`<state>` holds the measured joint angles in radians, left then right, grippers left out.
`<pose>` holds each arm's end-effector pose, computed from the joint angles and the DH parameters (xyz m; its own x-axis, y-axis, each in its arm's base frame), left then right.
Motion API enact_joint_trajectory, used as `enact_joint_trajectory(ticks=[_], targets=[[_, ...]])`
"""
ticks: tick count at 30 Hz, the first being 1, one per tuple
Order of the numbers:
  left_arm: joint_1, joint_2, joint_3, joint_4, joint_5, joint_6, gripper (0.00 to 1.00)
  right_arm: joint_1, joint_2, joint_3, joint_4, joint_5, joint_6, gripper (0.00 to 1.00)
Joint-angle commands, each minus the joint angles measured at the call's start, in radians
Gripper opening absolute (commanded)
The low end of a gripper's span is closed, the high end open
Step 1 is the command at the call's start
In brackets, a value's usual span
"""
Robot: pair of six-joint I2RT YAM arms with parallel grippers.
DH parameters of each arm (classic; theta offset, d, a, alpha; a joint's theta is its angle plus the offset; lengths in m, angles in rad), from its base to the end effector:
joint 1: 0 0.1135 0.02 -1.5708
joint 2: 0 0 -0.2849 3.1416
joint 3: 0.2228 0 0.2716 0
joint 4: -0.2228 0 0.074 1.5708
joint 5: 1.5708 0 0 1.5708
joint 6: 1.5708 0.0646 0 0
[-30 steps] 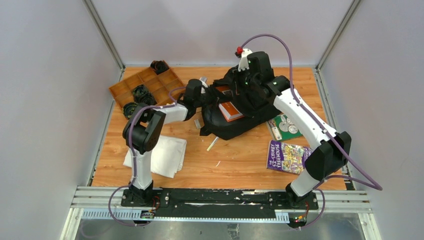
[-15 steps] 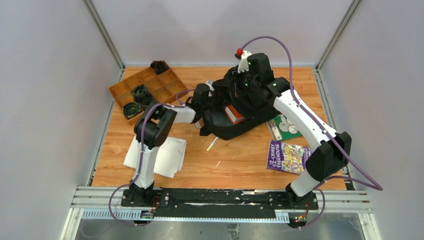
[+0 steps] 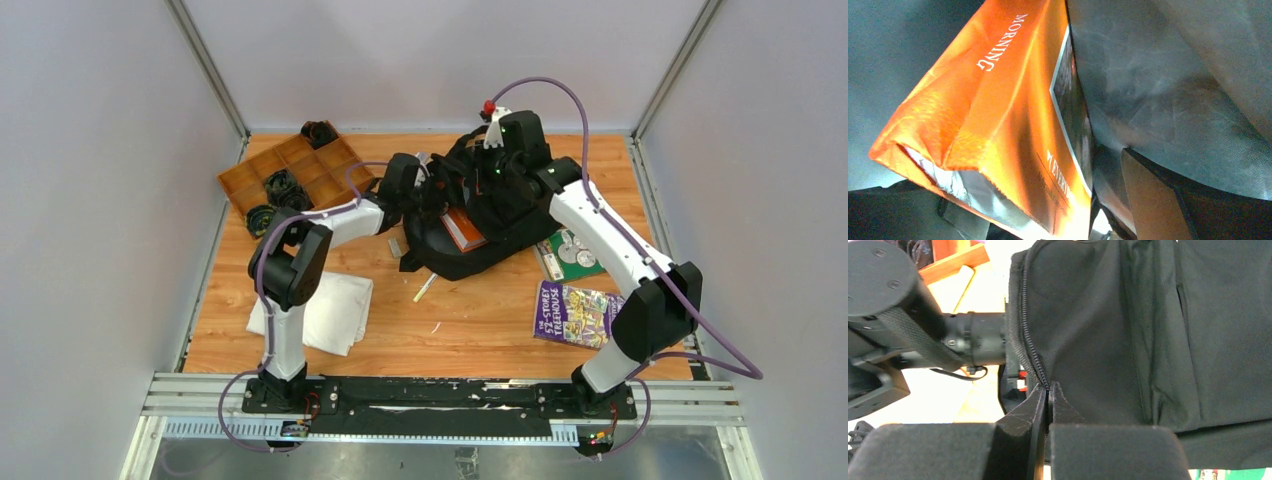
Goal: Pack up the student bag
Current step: Place the book in the student bag.
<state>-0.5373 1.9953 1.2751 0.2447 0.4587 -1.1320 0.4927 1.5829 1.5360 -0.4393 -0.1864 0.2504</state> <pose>0.4092 -0.2771 0.1831 -0.8887 -0.4154 -0.1942 -0.0174 0.4538 -0.8910 0.3577 0.2056 0.3817 -0.5498 -0.0188 -0.8351 -0.4881 0.8185 0.3030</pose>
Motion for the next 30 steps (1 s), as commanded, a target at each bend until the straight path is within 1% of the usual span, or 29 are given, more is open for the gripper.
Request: enact_joint_trajectory(ticks=[1,7,11,14,17,18,22,25,26,29,30], targets=[[0.011,-0.051,0.096,-0.299,-0.007,0.244,0.9,-0.036,-0.033,-0.035,0.022,0.037,0.039,0.0],[0.01,-0.14,0.039,-0.357,-0.002,0.317,0.9,-0.067,-0.055,-0.09,0.067,0.053,0.096,0.0],[0.011,-0.19,0.029,-0.445,-0.038,0.385,0.9,-0.075,-0.048,-0.091,0.08,0.052,0.122,0.0],[0.011,-0.216,0.007,-0.456,-0.042,0.393,0.9,-0.077,-0.049,-0.089,0.082,0.051,0.127,0.0],[0.011,-0.226,-0.012,-0.426,-0.046,0.381,0.86,-0.077,-0.054,-0.1,0.091,0.04,0.137,0.0],[0.011,-0.221,-0.009,-0.426,-0.05,0.38,0.83,-0.077,-0.055,-0.102,0.092,0.037,0.14,0.0],[0.011,-0.187,0.01,-0.387,-0.037,0.353,0.65,-0.077,-0.057,-0.106,0.095,0.027,0.146,0.0],[0.011,-0.135,0.052,-0.356,-0.029,0.33,0.55,-0.078,-0.054,-0.11,0.101,0.017,0.154,0.0],[0.011,-0.114,0.077,-0.345,-0.028,0.321,0.53,-0.077,-0.054,-0.11,0.103,0.014,0.156,0.0],[0.011,-0.044,0.132,-0.321,-0.038,0.302,0.53,-0.077,-0.052,-0.111,0.105,0.011,0.158,0.0],[0.011,-0.024,0.16,-0.354,-0.052,0.313,0.58,-0.078,-0.051,-0.111,0.105,0.01,0.159,0.0]])
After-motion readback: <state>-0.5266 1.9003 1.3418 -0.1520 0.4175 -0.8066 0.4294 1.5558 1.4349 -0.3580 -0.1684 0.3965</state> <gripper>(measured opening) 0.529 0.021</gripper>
